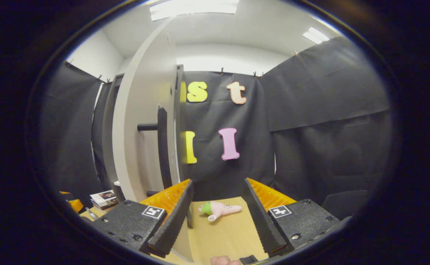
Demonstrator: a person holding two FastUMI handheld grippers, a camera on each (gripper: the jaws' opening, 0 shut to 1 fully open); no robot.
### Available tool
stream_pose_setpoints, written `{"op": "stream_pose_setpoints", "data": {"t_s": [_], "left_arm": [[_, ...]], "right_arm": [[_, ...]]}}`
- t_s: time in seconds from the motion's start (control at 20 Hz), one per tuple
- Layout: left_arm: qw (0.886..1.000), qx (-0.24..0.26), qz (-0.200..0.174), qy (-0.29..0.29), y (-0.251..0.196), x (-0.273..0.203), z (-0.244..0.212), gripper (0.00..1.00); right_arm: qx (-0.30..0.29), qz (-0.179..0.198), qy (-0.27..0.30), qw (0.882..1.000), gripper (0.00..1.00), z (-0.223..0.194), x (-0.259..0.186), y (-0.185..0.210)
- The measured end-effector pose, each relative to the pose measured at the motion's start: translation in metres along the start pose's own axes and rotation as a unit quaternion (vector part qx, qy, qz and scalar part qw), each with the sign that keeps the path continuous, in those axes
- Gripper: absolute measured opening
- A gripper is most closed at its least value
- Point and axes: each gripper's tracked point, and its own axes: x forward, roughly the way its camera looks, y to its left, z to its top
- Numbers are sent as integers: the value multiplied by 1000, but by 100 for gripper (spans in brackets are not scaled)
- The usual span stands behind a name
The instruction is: Open the cabinet door with the right hand, grasp the bottle in the cabinet with the left hand and place it on the coaster, then close the cabinet door with the right hand.
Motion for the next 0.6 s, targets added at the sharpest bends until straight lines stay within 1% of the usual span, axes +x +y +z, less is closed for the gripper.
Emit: {"op": "stream_pose_setpoints", "data": {"t_s": [0.15, 0.2, 0.35, 0.5, 0.55, 0.6], "left_arm": [[1000, -3, 6, 1, 6, 0, 1, 95], [1000, -3, 7, 0, 8, 0, 1, 95], [1000, -1, 7, -2, 10, 0, 1, 95], [1000, 1, 8, 4, 13, 0, -5, 95], [1000, 1, 7, 4, 14, 0, -5, 95], [1000, 1, 8, 6, 17, -1, -6, 95]], "right_arm": [[5, 5, 3, 1000, 88, -2, -5, 10], [5, 11, 5, 1000, 87, -1, -7, 15], [10, 47, 6, 999, 87, -2, -14, 44], [25, 79, 8, 997, 87, -4, -18, 82], [31, 88, 11, 996, 83, -6, -19, 94], [37, 97, 13, 994, 83, -8, -19, 106]]}}
